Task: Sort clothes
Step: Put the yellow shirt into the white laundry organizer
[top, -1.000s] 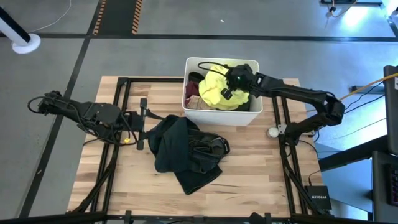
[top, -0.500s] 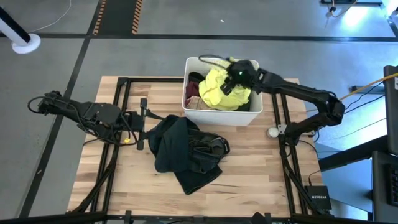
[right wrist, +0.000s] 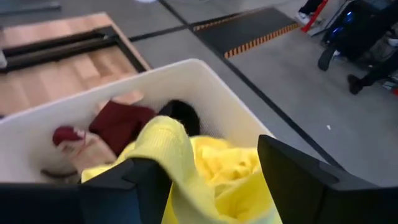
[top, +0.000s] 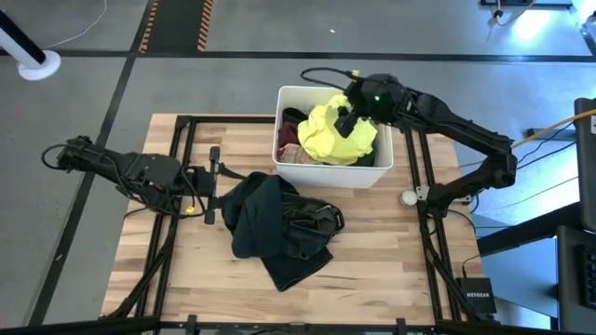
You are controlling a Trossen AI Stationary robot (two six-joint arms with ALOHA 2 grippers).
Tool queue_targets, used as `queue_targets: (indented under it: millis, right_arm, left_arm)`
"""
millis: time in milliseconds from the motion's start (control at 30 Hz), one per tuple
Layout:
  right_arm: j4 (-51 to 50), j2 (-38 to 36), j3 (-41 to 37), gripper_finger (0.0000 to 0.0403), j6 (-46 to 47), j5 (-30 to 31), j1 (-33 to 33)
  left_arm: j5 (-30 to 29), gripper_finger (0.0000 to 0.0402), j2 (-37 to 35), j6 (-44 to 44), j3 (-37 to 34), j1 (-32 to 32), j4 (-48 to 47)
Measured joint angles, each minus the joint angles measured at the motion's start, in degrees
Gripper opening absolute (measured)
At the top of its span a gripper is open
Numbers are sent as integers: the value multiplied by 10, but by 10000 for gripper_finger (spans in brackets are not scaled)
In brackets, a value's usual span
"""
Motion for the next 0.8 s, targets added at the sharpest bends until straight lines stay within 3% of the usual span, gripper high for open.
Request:
queue_targets:
  millis: [267, 533, 700, 800]
  right_arm:
    - [-70, -1, 1, 239, -38, -30, 40]
    - [-96, -8, 1, 238, -36, 105, 100]
    - [-115, -9, 1, 238, -40, 73, 131]
    - [-135, -10, 18, 238, -50, 111, 148]
  left_arm:
    - [0, 182, 0, 4, 0, 0, 0]
    - [0, 182, 0, 7, 0, 0, 0]
    - [0, 182, 0, 8, 0, 0, 0]
    - [0, 182, 0, 8, 0, 0, 0]
